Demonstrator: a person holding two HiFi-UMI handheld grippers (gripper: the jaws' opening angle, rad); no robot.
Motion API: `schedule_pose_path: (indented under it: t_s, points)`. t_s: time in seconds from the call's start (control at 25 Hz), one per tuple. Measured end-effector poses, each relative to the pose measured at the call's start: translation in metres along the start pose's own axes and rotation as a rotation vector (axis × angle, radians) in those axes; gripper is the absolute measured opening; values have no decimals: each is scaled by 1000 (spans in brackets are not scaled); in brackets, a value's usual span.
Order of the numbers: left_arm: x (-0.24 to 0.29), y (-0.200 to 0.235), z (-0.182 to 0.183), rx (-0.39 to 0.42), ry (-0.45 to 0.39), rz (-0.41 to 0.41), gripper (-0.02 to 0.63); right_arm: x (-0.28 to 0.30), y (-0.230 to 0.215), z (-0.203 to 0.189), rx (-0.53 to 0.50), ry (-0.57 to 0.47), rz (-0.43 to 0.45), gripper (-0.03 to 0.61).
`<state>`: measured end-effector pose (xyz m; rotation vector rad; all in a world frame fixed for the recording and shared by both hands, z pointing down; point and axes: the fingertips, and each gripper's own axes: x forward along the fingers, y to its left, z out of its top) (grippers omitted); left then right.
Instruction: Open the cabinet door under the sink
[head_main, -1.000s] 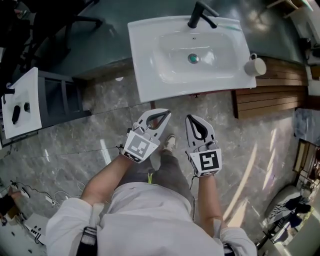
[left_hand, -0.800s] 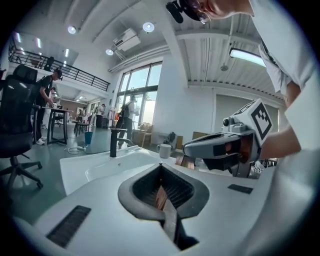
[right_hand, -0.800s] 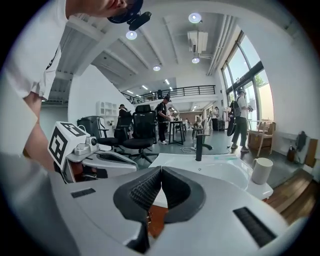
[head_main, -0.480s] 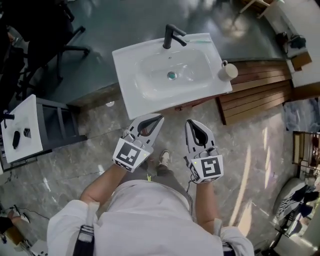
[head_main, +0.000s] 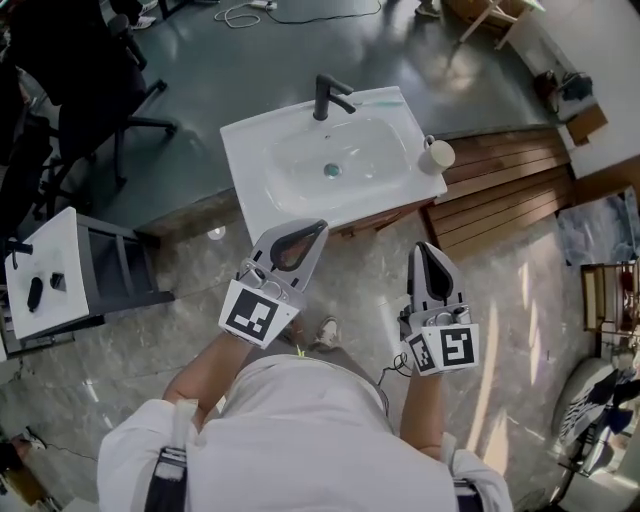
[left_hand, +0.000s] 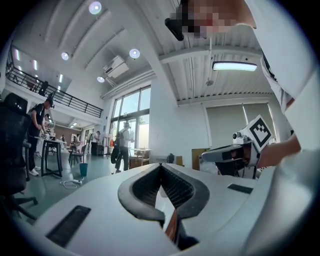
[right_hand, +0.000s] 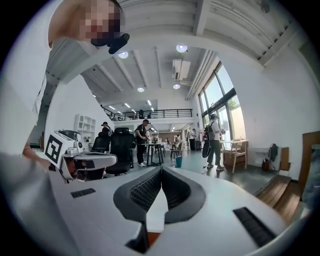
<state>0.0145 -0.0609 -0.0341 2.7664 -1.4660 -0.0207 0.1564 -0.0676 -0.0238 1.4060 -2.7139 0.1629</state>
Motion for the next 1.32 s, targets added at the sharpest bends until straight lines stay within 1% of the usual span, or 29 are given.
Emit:
schedule_pose_path:
  t_s: [0.2,0.4,0.6,0.8,1.0,1.32]
  points:
    - [-22,-3,39,11,-55,50,17,-14,-9,37,-19,-80,-10,32]
    - [-34,-10,56,38,-56,86,17,-35,-9,56,-53,-137,-1,32]
    - [-34,-15,71,58,-77,105,17,-48,-14,70,-64,-160,-14,32]
    - [-33,-19,71,61,-83,115,17,-51,-18,72,-69,-169,-14,31]
    - [-35,-19,67,65,-69,126,17,-50,-15,66,-58,-163,19,32]
    - [-36,-17,66,63,-66,127,17,-48,-8,68,-65,-167,28,32]
